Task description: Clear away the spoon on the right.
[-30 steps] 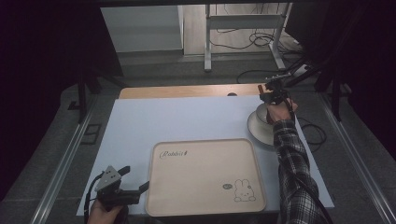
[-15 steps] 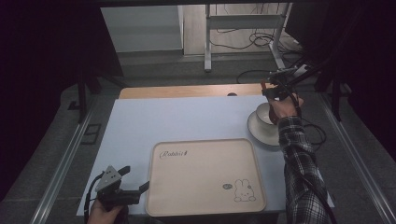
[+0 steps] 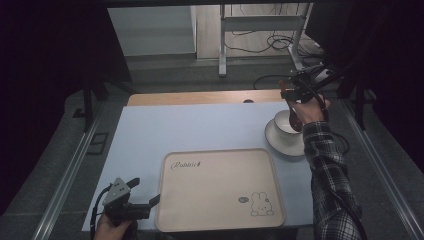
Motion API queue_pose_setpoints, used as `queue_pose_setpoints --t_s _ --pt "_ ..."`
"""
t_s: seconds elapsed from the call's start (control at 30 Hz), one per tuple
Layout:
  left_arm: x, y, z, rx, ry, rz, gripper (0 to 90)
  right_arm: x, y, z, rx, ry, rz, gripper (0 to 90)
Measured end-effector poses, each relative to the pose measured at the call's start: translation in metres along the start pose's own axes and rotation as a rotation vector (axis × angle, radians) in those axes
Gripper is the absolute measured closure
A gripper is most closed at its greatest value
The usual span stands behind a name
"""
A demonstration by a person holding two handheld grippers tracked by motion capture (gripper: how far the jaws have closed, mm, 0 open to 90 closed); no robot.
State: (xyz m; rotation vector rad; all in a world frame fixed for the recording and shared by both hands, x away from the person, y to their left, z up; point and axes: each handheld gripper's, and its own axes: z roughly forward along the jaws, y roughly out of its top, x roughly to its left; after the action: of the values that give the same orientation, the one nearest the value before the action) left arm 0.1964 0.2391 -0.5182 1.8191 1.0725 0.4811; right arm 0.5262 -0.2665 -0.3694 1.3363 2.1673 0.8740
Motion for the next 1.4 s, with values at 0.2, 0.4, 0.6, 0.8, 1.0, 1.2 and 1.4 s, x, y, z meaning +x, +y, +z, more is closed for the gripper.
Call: queue_pose_setpoints --t_s 0.2,0.4,0.6,0.8,1.0,1.2,1.4 --pt "0.0 0.0 0.0 0.001 0.001 0.002 4.7 0.011 -0.001 -0.011 0.025 0.014 -0.026 78.1" --pt "0.0 0.0 0.0 -0.001 0.002 -0.002 4.7 0.019 -0.008 -0.022 0.041 0.04 -0.039 78.1" --pt "-0.001 0.0 0.0 0.0 0.003 0.002 4.7 0.028 -0.019 -0.03 0.059 0.069 -0.042 78.1" --pt "0.0 0.0 0.001 0.0 0.003 -0.002 4.7 0.037 -0.029 -0.04 0.07 0.092 -0.057 78.1" --pt "-0.001 0.0 0.0 0.0 0.002 0.001 4.7 0.048 -0.039 -0.048 0.082 0.117 -0.074 78.1" --pt "0.0 0.0 0.0 -0.001 0.002 -0.005 4.7 0.061 -0.049 -0.057 0.091 0.145 -0.094 78.1" --pt "0.0 0.0 0.0 -0.004 -0.004 -0.001 4.5 0.073 -0.064 -0.062 0.104 0.169 -0.103 78.1"
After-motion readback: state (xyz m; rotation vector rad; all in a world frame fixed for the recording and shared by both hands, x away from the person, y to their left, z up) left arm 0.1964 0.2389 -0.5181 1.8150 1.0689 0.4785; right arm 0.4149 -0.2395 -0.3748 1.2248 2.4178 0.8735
